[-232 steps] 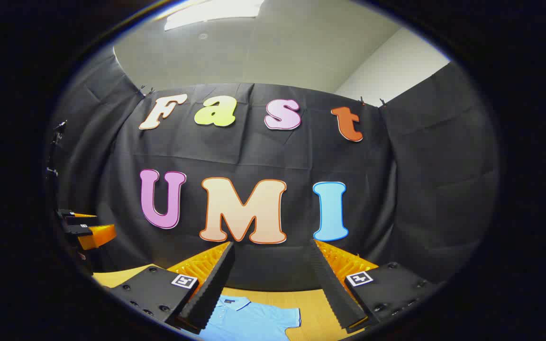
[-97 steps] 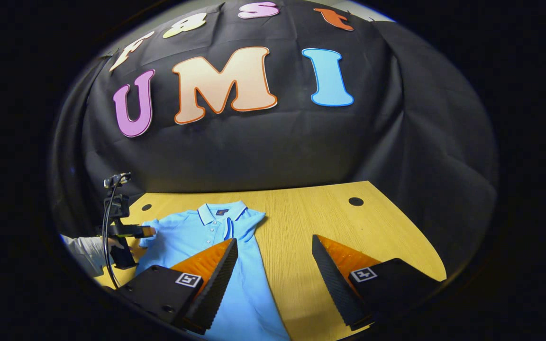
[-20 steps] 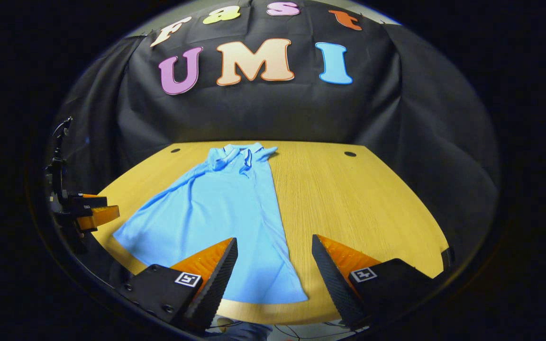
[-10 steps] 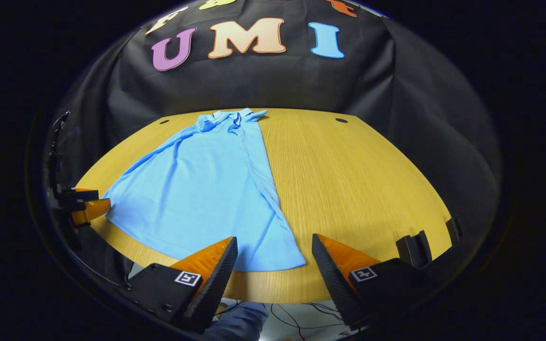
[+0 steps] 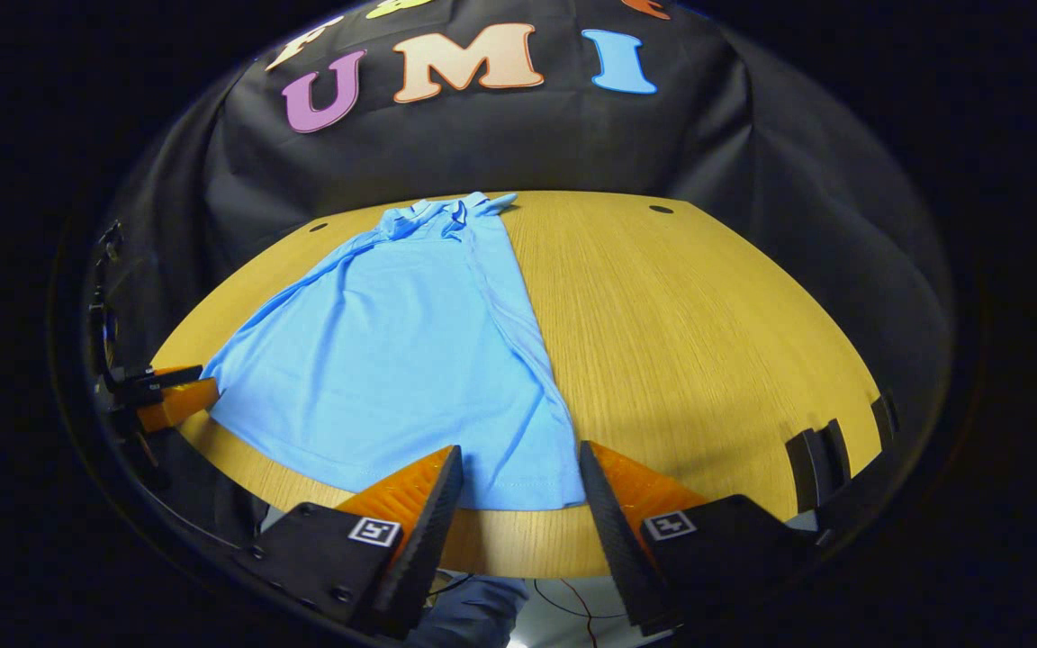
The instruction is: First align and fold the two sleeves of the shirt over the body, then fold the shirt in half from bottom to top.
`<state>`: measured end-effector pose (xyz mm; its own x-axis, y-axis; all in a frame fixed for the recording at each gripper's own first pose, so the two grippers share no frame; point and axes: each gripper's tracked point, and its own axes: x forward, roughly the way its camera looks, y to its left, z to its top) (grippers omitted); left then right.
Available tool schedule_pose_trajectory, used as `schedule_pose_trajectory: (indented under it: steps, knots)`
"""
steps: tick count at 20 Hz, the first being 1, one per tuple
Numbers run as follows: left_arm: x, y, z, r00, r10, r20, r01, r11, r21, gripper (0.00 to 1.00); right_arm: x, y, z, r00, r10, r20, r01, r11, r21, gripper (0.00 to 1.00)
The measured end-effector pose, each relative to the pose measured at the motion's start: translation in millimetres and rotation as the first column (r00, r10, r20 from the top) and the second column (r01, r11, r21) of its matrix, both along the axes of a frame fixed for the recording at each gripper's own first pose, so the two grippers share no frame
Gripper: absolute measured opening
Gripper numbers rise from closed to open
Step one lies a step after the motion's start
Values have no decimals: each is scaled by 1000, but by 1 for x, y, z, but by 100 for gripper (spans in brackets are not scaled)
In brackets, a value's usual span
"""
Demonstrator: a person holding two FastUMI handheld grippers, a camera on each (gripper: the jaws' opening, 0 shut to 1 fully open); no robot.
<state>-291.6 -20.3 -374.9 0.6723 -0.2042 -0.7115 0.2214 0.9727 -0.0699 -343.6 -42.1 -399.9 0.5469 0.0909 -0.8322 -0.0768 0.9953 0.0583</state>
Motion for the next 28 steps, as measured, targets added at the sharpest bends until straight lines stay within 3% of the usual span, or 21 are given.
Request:
schedule_pose_trajectory:
  steps: [1,2,3,4,5,6,7,12,15,21,28]
  knots:
    - [-1,-5,1,1000,3,0,-3,1000,-19,45,1,5,0,1000,11,4,-11,1000,6,62]
    - [-1,-8,0,1000,12,-4,-12,999,-43,34,0,10,0,1000,17,4,-17,1000,11,57]
    - [-1,-8,0,999,37,-10,-37,998,-54,14,0,13,0,1000,18,14,-18,1000,10,34]
    - [0,-8,0,998,59,-17,-60,996,-65,7,-3,16,1,1000,11,16,-11,1000,-5,27]
    - [0,-8,0,997,73,-29,-75,995,-71,6,-2,16,1,1000,10,24,-9,1000,-8,13]
    - [0,-9,-1,997,74,-34,-76,995,-66,4,1,16,-4,1000,-6,18,6,1000,1,12]
    - [-1,-11,-1,997,68,-34,-70,996,-48,2,-2,17,-1,1000,-16,11,16,1000,14,5]
    - [1,-11,-2,998,26,-61,-21,995,95,0,0,17,-3,997,-61,-55,63,997,51,0]
    - [6,-18,1,993,55,-106,-52,998,24,0,1,19,2,995,-82,-58,85,995,58,3]
    - [42,-13,42,997,70,-34,-71,997,-18,0,40,35,40,996,-86,11,84,986,141,2]
    - [98,-19,92,997,47,55,-44,998,-44,0,127,38,97,986,-112,127,85,977,196,2]
